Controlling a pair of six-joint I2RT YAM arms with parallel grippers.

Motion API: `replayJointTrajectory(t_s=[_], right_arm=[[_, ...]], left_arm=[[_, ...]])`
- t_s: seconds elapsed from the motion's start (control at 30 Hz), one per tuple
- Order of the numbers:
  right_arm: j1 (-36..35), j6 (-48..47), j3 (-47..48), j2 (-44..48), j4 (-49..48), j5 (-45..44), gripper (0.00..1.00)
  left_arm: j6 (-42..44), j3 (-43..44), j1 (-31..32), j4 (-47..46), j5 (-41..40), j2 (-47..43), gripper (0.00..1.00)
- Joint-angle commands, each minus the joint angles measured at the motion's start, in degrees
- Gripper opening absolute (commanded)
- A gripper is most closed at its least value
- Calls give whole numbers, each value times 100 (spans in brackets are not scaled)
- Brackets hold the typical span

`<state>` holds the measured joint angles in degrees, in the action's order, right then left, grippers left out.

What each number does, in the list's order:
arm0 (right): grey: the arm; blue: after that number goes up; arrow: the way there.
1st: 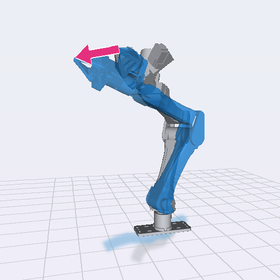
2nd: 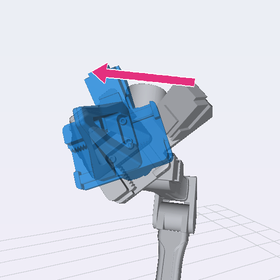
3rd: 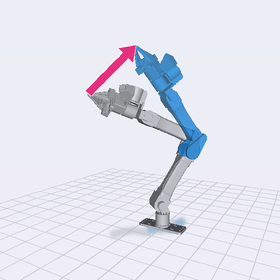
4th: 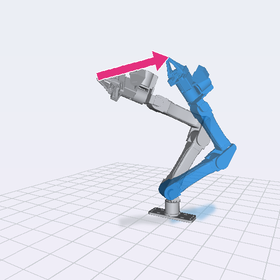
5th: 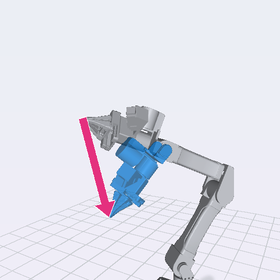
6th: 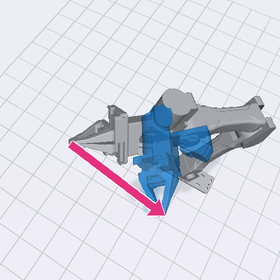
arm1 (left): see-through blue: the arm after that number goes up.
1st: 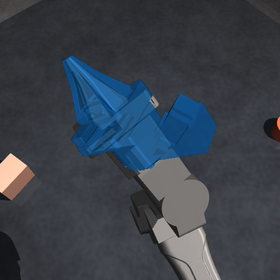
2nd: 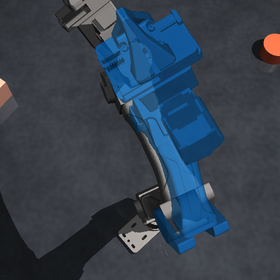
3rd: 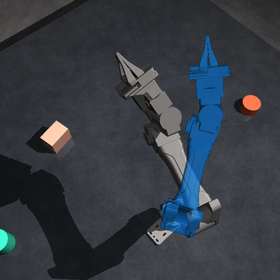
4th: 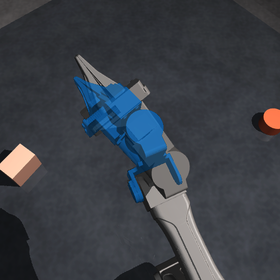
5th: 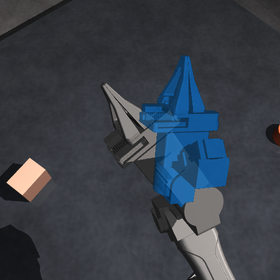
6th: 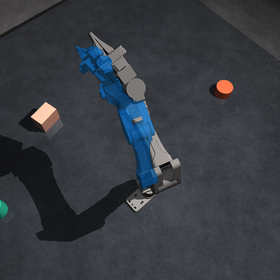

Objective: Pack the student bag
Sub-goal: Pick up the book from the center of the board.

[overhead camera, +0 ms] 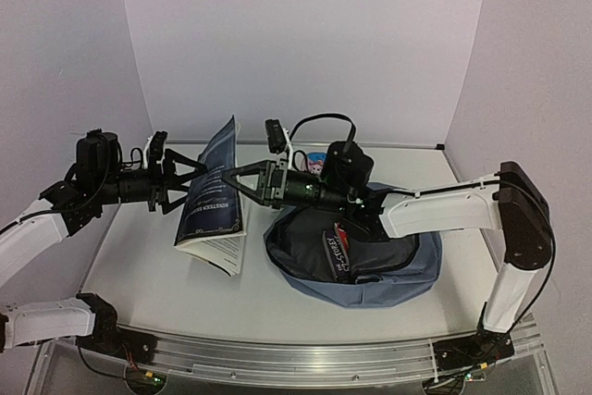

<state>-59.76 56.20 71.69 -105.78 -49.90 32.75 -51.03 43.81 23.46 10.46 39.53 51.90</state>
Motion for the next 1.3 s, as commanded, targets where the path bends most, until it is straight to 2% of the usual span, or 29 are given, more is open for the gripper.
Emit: replayJointTrajectory(t_s=[0.0,0.2,0.4,0.57,0.7,0.8,0.9,1.07,1.27], right_arm=[[-30,-175,-44,647,-1048,-75,0],[-29,-311,-120,890,-1051,-104,0],[-30,-44,-172,763,-1485,48,0],[-30,118,-112,579,-1704,132,0],[-32,146,-146,469,-1742,106,0],[-31,146,-165,402,-1742,76,0],[-29,155,-235,355,-1743,30,0],[-11,198,-372,316,-1741,-19,0],[20,222,-602,373,-1743,-132,0]], left_arm=[[104,142,10,241,-98,44,99],[-110,-62,10,187,18,33,100],[-396,-292,10,-396,528,64,100],[-744,-454,9,-1333,1155,170,100],[-820,-407,14,-1514,1340,143,99],[-851,-400,9,-1597,1388,66,90],[-854,-380,10,-1521,1288,-43,72],[-769,-348,10,-1290,1082,-112,54],[-646,-331,9,-1087,821,-119,26]])
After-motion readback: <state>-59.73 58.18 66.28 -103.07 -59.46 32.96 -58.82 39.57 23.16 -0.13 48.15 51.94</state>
